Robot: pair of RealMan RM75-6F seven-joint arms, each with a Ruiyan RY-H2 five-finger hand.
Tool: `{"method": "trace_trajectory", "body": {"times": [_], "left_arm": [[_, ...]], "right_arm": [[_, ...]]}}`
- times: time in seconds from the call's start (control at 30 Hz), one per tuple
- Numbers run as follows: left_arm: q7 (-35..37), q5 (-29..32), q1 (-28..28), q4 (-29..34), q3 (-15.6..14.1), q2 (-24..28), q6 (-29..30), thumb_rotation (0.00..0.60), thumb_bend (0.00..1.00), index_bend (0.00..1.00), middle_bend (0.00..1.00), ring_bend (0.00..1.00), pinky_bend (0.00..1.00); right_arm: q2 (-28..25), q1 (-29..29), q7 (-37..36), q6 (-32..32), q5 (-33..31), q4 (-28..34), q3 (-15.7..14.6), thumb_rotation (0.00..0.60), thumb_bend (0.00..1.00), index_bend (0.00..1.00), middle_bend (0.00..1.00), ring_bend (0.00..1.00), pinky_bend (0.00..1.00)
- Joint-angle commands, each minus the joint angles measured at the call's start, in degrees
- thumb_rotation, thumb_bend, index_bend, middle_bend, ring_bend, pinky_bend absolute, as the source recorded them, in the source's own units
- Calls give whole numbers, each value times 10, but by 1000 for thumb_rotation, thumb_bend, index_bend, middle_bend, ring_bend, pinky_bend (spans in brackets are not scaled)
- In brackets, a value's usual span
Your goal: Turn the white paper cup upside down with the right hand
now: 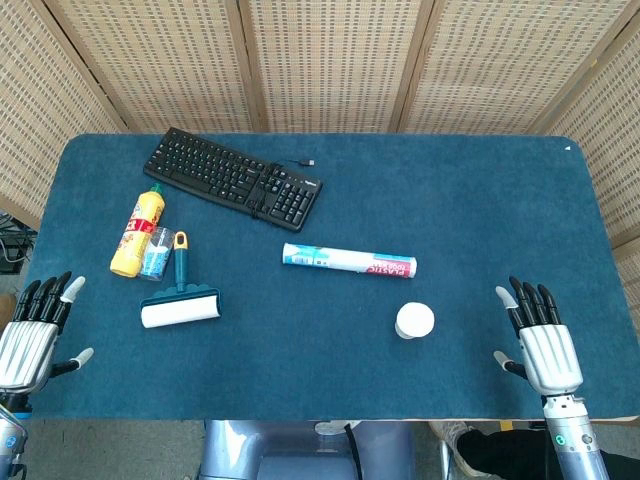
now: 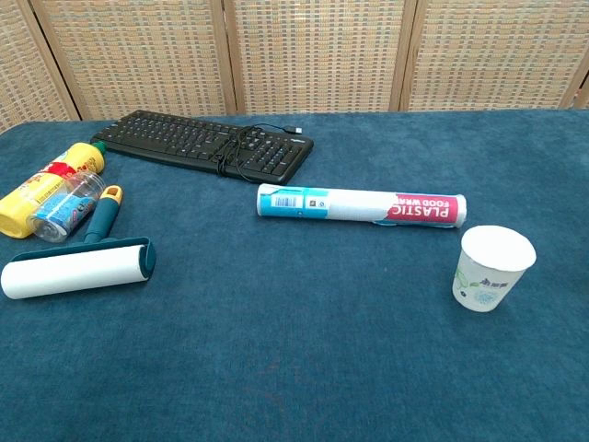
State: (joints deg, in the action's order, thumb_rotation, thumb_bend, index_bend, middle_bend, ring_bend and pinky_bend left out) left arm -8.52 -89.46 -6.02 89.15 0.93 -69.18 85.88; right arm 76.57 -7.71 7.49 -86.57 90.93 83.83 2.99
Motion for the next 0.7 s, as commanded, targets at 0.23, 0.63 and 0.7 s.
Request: {"method": "trace_trajectory", "body": {"times": [0.23,0.63,0.7], "left_arm": [[-2,-3,2,2,0,-1,7,600,48,0,0,0,0],[-3,0,1,1,1,0,3,600,60,0,0,0,0],[-5,0,1,2,2,-1,4,600,61,0,0,0,0]], "right_arm": [[-2,1,-2,-4,4,3,-1,600,177,2,0,0,0],[-5,1,-7,1,5,8,-5,600,176,1,0,0,0],[-6,1,-8,2,5,8,-6,600,176,2,0,0,0]]}}
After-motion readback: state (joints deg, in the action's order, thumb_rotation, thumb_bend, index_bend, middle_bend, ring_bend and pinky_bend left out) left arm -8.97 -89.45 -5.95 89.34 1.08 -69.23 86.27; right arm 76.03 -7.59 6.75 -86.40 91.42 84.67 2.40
